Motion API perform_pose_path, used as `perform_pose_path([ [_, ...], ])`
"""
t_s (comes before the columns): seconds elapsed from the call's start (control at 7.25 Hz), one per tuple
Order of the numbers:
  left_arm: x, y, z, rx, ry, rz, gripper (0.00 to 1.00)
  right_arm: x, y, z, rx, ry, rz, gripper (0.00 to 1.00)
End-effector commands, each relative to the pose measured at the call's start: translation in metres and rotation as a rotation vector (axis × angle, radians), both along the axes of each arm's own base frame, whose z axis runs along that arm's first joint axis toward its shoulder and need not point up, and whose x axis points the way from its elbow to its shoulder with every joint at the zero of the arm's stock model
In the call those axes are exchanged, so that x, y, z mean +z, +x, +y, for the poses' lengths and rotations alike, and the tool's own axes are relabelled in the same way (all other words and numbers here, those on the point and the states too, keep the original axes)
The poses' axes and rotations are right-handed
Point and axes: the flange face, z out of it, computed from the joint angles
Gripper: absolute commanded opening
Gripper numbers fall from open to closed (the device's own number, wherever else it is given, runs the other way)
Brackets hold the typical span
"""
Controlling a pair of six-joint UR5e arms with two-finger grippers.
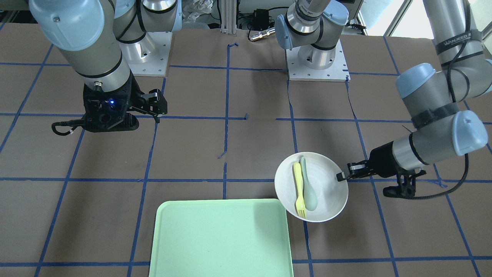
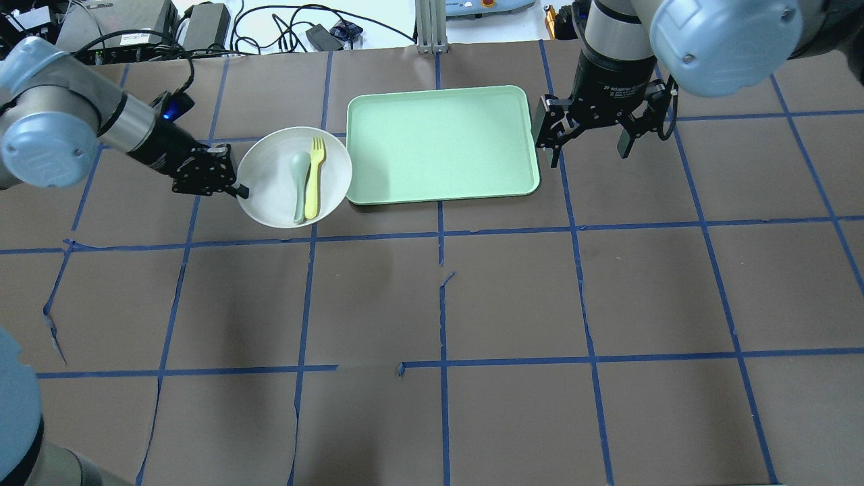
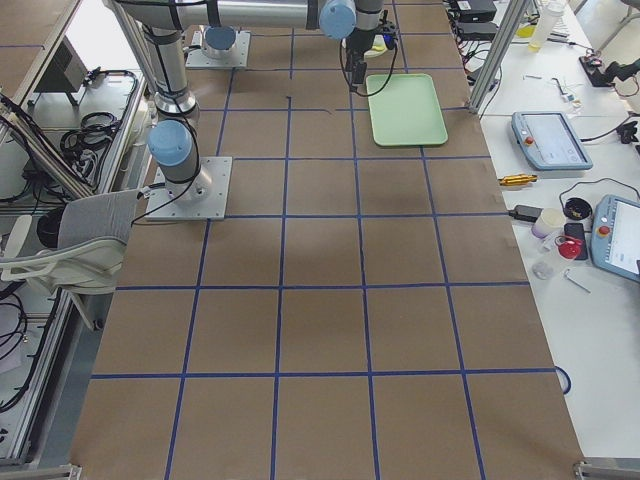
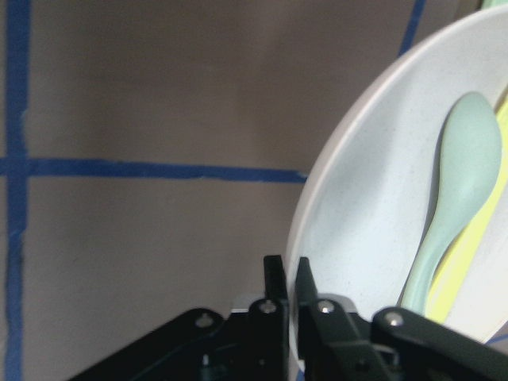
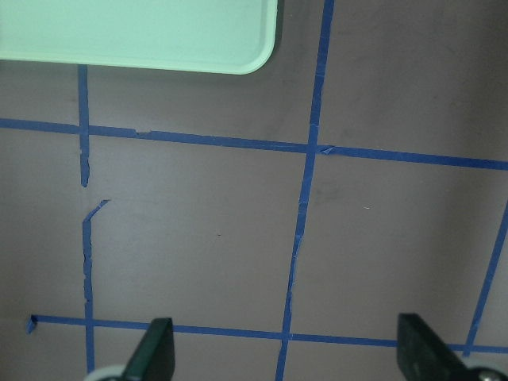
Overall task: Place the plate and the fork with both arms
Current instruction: 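Carry the plate with the left gripper onto the green tray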
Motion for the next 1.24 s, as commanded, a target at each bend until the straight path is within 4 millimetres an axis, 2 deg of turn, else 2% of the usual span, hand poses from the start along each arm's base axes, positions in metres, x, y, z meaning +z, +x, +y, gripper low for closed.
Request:
perform_pose_path([
  [0.0,-0.015,-0.084,-0.061,0.016,-0.029,0.017,0.0,-0.001,0.0,0.0,-0.001,0.002,-0.001,1.0],
  [0.28,-0.044,-0.143,-0.098,-0.024,-0.046,0.033,0.0,-0.004,0.0,0.001,-0.001,0.009,-0.001,1.0],
  [0.41,-0.051,-0.153,-0.111,-0.013,-0.04,0.03,0.0,-0.006,0.0,0.002,-0.001,0.013,-0.002,1.0],
  [0.55,-0.061,-0.164,-0.116,-0.013,-0.026,0.03,0.0,-0.007,0.0,0.002,-0.001,0.015,-0.002,1.0],
  [0.83,-0.078,-0.179,-0.116,-0.03,-0.028,0.03,0.0,-0.008,0.0,0.002,-0.001,0.016,-0.002,1.0],
  [1.1,-0.083,-0.184,-0.117,-0.047,-0.045,0.032,0.0,-0.007,0.0,0.002,0.001,0.015,0.0,1.0],
])
